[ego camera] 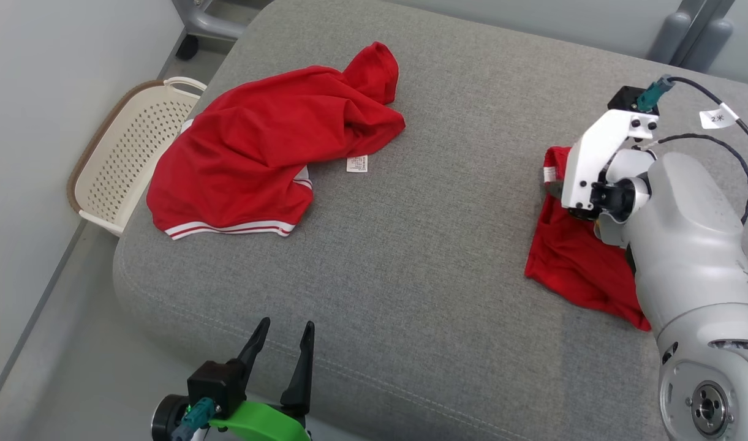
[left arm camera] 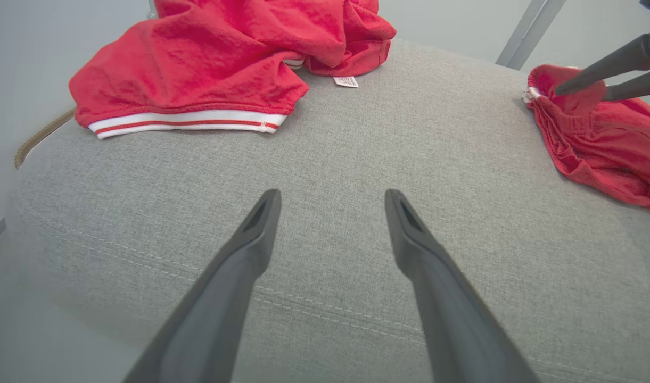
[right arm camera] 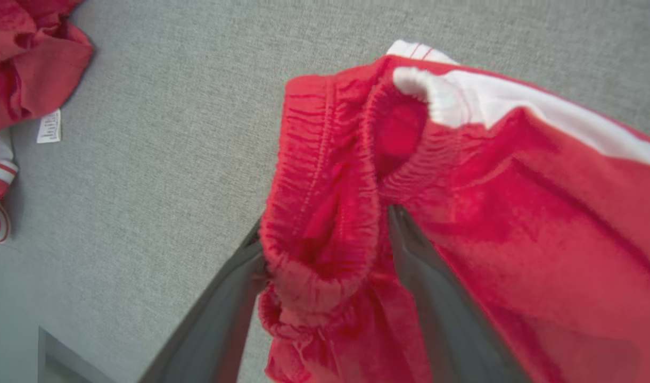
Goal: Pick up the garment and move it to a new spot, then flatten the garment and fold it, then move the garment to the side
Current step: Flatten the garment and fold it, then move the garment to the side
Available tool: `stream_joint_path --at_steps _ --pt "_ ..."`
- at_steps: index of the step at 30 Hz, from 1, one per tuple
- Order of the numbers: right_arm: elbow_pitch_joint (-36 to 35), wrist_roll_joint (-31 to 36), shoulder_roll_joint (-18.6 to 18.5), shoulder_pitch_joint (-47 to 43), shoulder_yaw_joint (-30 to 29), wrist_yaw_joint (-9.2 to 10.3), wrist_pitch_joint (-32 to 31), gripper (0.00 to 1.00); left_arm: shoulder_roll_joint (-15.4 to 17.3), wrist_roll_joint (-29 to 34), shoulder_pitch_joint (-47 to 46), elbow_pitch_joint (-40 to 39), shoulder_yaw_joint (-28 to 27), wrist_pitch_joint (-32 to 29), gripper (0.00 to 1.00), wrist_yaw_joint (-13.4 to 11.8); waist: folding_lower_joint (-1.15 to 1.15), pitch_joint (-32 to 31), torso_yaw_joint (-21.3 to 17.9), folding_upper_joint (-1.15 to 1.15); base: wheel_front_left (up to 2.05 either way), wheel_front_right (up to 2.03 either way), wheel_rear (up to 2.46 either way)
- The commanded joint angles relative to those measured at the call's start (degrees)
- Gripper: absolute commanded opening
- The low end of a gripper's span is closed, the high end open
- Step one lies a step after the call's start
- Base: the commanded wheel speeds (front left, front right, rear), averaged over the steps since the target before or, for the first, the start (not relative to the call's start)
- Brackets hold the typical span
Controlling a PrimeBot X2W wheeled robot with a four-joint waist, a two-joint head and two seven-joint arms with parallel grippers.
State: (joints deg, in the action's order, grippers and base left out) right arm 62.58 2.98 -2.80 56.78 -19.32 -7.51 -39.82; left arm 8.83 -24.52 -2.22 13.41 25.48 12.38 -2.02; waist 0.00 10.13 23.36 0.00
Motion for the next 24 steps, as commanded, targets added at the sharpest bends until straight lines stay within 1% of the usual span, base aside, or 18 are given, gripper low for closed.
stream_joint_path --at_steps 1,5,7,11,13,16,18,24 --pt "1.5 -1.3 -0.1 1.6 1.2 0.04 0.9 1.0 -0.1 -0.1 -1.1 0.2 -0.1 0.4 1.0 0.1 0.0 0.0 -0.1 0.0 0.0 0.0 0.0" --pt "4.2 -4.4 -0.2 3.9 4.8 0.04 3.2 1.0 0.1 -0.4 -1.0 0.6 -0.2 0.6 1.0 -0.1 0.0 -0.5 -0.9 0.0 0.0 0.0 0.0" --pt "5.0 -7.0 -0.2 5.2 8.3 0.04 5.2 1.0 0.4 -0.5 -0.9 0.7 -0.4 0.6 1.0 -0.3 0.0 -1.2 -2.1 0.0 0.0 0.0 0.0" --pt "3.7 -7.5 -0.2 5.4 10.9 0.04 7.5 1.0 0.7 -0.9 -0.4 0.6 -0.7 0.7 1.0 -0.6 0.0 -2.3 -4.2 0.0 0.0 0.0 0.0" --pt "2.7 -6.9 -0.4 4.5 11.2 0.04 8.3 1.0 0.9 -1.0 0.0 0.4 -0.8 0.6 1.0 -0.8 0.0 -2.8 -5.2 0.0 0.0 0.0 0.0" --pt "1.3 -5.8 -2.1 2.3 10.8 0.06 9.5 1.0 1.1 -1.1 0.6 0.2 -0.7 0.4 1.0 -1.0 0.0 -3.8 -6.4 0.0 0.0 0.0 0.0" --pt "0.9 -5.5 -2.4 1.5 10.4 0.05 9.6 1.0 1.2 -1.1 0.7 0.1 -0.7 0.4 1.0 -1.1 0.0 -4.3 -6.8 0.0 0.0 0.0 0.0" --pt "-1.7 -5.0 -4.3 -3.6 6.9 0.04 7.6 1.0 1.9 -1.5 1.7 -0.6 -0.9 0.0 1.0 -1.7 0.0 -6.1 -9.0 0.0 0.0 0.0 0.0"
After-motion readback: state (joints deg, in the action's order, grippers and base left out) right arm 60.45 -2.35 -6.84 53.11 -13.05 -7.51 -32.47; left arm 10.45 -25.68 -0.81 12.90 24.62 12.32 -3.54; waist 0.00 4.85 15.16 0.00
